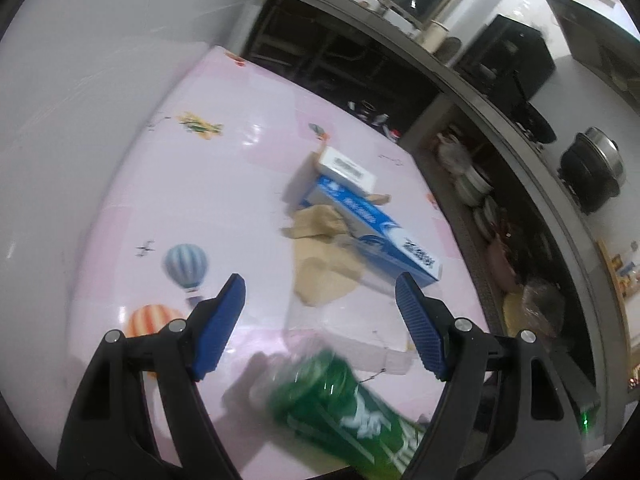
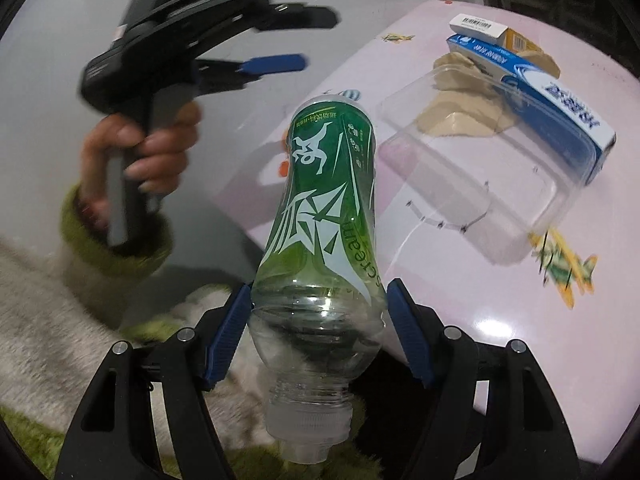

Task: Collect trash
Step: 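Grasp the clear plastic box rim with the left gripper while the right gripper holds the bottle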

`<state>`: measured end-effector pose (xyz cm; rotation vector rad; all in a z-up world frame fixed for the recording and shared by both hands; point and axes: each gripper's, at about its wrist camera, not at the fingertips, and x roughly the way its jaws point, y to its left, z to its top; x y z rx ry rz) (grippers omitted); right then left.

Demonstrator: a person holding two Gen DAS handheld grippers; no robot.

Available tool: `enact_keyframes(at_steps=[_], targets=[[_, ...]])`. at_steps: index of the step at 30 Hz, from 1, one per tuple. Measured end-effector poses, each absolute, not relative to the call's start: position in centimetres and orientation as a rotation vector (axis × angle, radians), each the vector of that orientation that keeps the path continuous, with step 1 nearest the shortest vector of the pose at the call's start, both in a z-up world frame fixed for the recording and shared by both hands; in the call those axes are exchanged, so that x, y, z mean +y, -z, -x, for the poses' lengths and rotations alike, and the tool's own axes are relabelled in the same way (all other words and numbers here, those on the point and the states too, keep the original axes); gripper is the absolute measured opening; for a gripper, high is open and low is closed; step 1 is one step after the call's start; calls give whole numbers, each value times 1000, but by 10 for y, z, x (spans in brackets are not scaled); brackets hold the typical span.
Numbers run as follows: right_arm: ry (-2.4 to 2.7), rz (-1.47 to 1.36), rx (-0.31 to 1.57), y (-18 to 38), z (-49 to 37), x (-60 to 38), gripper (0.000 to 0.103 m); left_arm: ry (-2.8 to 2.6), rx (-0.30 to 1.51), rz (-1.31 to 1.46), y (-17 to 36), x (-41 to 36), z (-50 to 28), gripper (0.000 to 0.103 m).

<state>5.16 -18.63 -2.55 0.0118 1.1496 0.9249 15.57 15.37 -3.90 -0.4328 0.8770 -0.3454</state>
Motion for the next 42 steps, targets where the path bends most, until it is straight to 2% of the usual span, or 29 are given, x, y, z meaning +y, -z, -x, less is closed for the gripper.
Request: enact_keyframes(at_steps=[3,4,9,11,15,17,24,30,31,34,39,40,41,42], targets=[[-915,-15,1172,25,-40,-197,68,392,905,430,42,142,-166,73],[-904,-16,1184,26,-35,-204,68,406,914,426,45,138,-169,69],[-857,-49,1214,24,-9,-237,68,427,990,352,64,110,-191,52],[-832,-85,1210,17,8,-258,68,421,1008,310,71,101,-196,42],[-762,-235,1180,4,35,-305,68,403,1027,250,78,91,-197,28],[-703,-339,1144,-4,45,-333,68,395,1023,233,79,89,-193,15],[-486,-551,924,-24,35,-397,68,363,1027,233,75,93,-163,13],[-329,-622,882,-8,-19,-390,68,418,1029,302,69,103,-140,13],[-315,-625,886,-5,-26,-388,68,413,1008,293,65,104,-141,15],[-282,-637,903,4,-45,-385,68,391,967,255,58,103,-157,31],[-217,-627,934,14,-65,-387,68,353,1043,181,79,90,-193,33],[-214,-629,939,15,-68,-388,68,348,1057,174,83,89,-195,31],[-212,-630,941,16,-72,-387,68,346,1070,184,88,90,-197,19],[-212,-629,942,17,-73,-387,68,349,1082,195,91,91,-197,13]])
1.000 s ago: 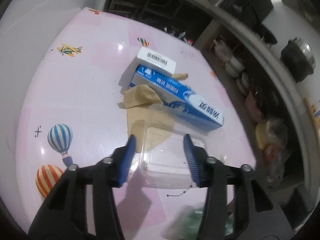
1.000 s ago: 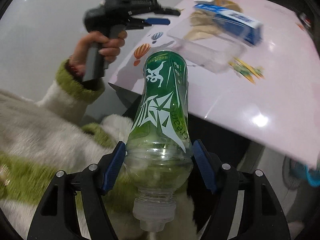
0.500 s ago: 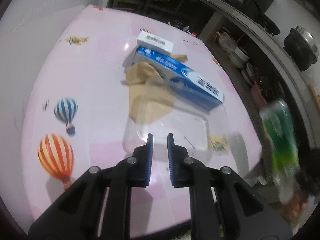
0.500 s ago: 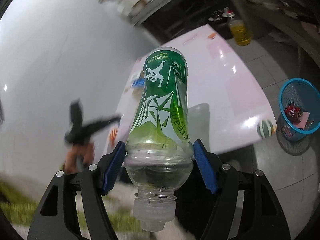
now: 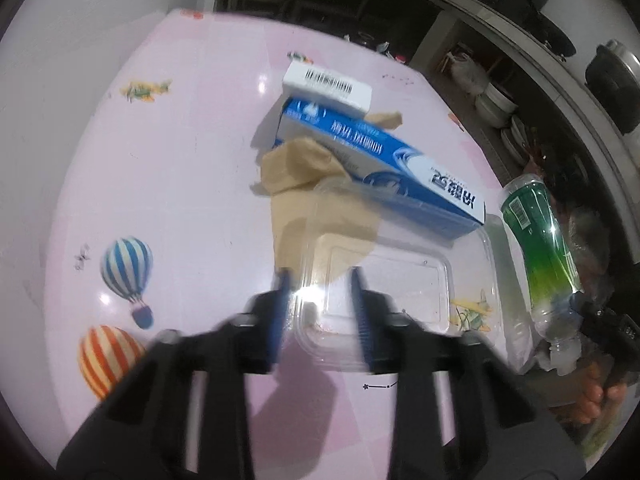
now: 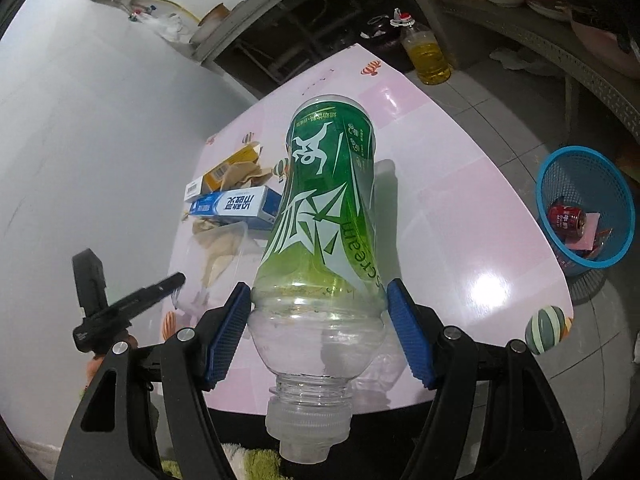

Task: Collect trash
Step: 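Grasp the clear plastic box rim with the left gripper while the right gripper holds the bottle, then lift the clear box off the table with the left gripper while the right gripper holds the bottle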

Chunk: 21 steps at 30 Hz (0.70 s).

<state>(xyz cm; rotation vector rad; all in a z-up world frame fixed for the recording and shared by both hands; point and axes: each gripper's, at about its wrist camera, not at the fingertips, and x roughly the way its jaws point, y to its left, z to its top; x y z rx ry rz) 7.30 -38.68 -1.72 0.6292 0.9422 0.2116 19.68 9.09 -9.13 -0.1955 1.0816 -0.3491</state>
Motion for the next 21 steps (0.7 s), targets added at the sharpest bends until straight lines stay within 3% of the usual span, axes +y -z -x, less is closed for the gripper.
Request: enact_keyframes(at_steps=[1,2,10,12,14,15,21], targets=[[-212,-626,943,18,-72,-386,68,353,1092,204,93,92,-195,5],[-212,-621,944,20,-74,-386,68,347,1092,214,94,94,-191,4],[-205,-605,972,26,-84,-382,68,408,1173,294,93,97,-142,5],[-202,-607,977,27,-86,-382,68,444,1193,321,94,95,-136,11],[-197,-605,980,27,-87,-381,68,452,1172,323,89,92,-133,27],[-195,-604,981,27,-88,-381,68,447,1154,309,87,91,-134,30],[-180,-589,988,30,-91,-377,68,413,1149,204,91,74,-152,31]])
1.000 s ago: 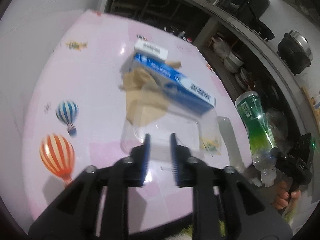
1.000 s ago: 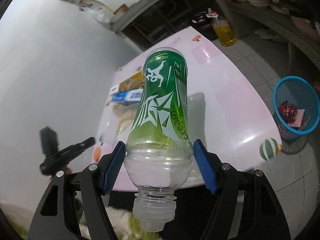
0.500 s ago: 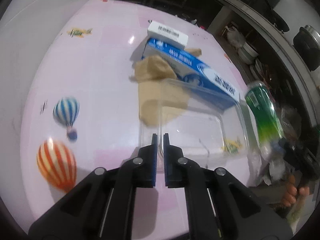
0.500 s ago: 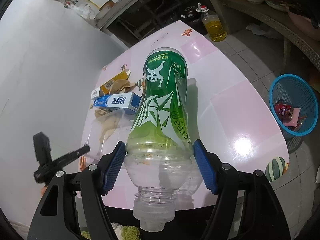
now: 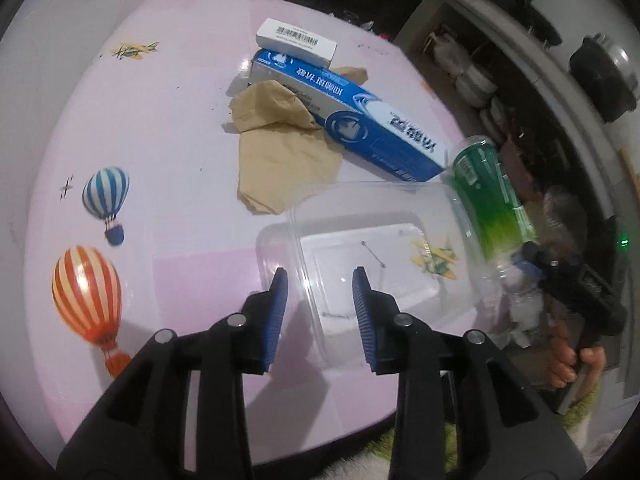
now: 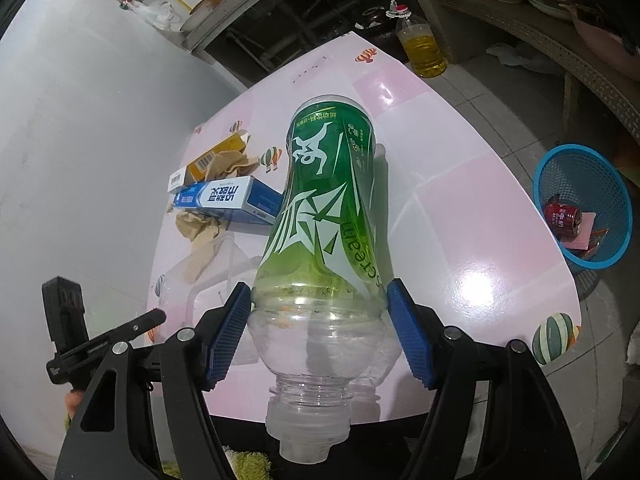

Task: Collect trash
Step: 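Lift the clear box off the table with the left gripper while the right gripper holds the bottle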

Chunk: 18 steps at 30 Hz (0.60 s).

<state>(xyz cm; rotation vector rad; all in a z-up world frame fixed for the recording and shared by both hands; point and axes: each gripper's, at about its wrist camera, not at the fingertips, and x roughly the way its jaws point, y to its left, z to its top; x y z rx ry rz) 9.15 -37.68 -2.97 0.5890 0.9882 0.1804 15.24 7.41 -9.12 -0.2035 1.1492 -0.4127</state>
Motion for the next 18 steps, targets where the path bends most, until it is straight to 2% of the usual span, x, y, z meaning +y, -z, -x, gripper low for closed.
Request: enact_keyframes(at_steps=[3,5,9,18], targets=[[-168,-564,992,29,-93,-372,68,398,1154,152,95,68,-157,27],[-165,-552,992,29,-94,-370,68,385,1160,125,98,63,-158,18],[-158,-532,991,30,-97,-367,68,358,1152,100,101,60,-159,8],[-151,-518,984,31,-97,-365,68,330,1115,124,97,63,-154,3]])
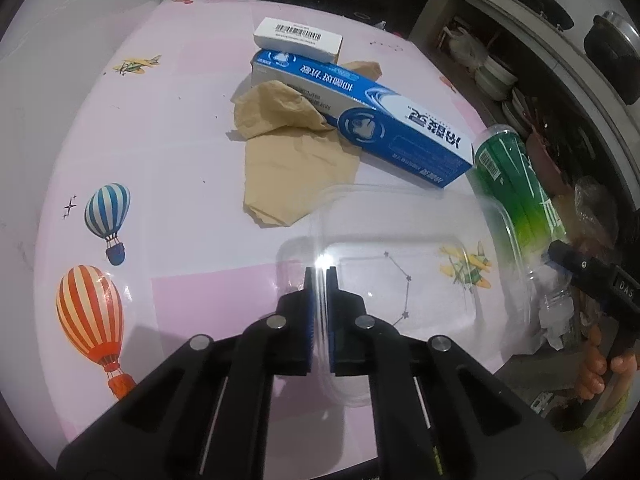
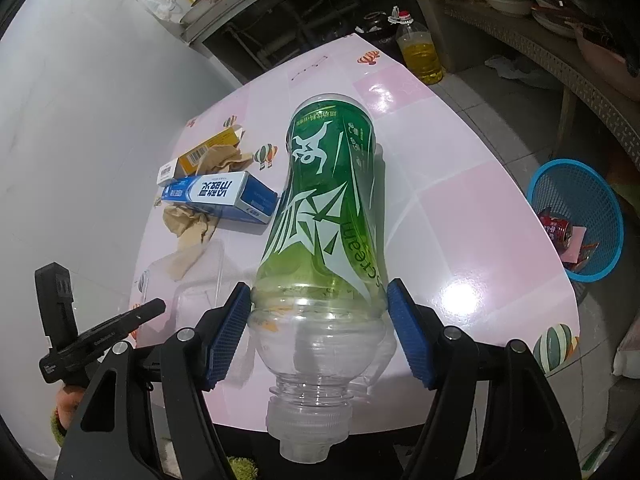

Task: Collect trash
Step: 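Lift the clear box off the table with the left gripper while the right gripper holds the bottle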

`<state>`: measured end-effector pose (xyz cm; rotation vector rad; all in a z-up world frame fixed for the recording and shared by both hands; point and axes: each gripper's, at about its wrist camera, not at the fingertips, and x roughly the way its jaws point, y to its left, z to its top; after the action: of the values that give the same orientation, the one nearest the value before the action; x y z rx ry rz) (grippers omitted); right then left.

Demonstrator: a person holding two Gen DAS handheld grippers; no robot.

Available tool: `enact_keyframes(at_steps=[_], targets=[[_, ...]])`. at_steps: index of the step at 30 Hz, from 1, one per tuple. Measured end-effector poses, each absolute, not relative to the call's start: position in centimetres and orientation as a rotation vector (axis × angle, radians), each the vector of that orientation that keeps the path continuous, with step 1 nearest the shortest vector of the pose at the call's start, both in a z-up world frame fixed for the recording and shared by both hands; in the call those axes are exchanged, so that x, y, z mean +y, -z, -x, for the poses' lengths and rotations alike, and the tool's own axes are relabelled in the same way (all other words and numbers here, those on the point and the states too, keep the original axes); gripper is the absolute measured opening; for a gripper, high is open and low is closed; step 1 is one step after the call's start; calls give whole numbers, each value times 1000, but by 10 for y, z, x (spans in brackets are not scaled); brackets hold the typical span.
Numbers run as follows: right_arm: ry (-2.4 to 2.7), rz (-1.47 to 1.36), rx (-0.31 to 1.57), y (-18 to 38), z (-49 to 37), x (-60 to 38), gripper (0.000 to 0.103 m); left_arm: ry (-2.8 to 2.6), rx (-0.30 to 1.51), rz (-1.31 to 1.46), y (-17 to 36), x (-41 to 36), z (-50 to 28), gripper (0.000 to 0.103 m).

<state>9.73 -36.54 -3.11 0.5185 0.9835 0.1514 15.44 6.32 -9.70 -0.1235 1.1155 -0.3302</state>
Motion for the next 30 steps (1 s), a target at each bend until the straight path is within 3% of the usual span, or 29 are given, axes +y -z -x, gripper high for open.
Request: enact_keyframes(at_steps=[30], targets=[[-133,-508,948,18,-88,-369,68,359,961,56,53,47,-150,2]])
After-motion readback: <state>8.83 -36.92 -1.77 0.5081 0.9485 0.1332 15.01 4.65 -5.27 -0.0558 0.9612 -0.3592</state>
